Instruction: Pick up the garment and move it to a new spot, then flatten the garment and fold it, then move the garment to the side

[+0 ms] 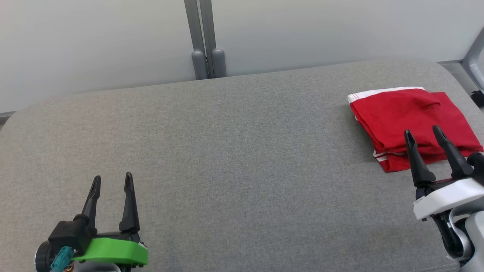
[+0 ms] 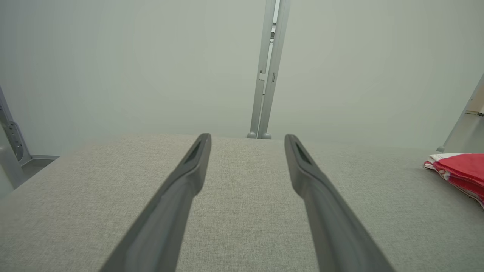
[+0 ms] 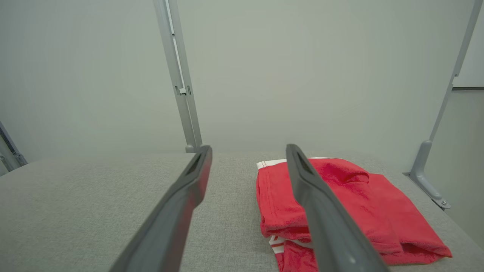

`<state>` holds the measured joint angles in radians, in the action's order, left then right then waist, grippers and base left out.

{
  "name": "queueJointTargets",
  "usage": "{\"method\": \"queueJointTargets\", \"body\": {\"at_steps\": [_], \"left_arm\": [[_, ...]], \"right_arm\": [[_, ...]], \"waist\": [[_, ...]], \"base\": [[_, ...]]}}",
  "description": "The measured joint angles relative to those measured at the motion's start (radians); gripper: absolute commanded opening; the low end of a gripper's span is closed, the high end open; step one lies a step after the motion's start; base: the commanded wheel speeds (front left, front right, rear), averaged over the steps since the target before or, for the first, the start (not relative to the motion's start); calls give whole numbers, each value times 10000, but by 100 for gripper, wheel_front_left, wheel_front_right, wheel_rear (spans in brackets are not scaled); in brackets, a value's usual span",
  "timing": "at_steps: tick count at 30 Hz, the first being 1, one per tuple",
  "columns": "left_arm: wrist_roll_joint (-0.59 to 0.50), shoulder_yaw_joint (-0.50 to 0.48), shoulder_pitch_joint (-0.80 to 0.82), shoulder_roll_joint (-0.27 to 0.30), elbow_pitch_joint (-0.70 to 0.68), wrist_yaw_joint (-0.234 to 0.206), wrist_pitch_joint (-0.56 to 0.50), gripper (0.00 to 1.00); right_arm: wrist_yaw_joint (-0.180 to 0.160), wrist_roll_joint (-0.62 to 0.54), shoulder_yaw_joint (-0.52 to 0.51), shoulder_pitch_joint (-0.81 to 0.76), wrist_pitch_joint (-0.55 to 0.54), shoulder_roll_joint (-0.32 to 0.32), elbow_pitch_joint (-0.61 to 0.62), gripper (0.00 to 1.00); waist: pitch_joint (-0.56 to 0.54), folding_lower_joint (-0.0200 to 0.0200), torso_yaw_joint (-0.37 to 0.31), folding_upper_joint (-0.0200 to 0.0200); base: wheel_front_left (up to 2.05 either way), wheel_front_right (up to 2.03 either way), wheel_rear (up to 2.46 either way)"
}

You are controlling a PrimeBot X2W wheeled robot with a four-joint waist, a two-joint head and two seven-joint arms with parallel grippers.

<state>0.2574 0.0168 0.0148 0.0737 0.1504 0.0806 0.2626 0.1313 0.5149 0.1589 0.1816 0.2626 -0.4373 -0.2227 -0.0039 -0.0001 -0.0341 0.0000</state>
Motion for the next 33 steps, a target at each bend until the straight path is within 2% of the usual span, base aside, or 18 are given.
{"method": "queueJointTargets", "body": {"at_steps": [6,10,33], "left_arm": [[-201,-295,-160,-69,259,90,2,100],[-297,-362,-200,-130,453,190,0,100],[-738,-616,-103,-213,1034,426,0,100]], "right_arm": [[0,-268,-407,-597,0,686,38,100],[0,-408,-435,-778,0,911,146,100],[-2,-504,184,-388,0,1131,-566,100]], "waist": [[-118,0,154,0],[-169,0,242,0],[-193,0,219,0]], "base": [[0,0,0],[0,0,0],[0,0,0]]}}
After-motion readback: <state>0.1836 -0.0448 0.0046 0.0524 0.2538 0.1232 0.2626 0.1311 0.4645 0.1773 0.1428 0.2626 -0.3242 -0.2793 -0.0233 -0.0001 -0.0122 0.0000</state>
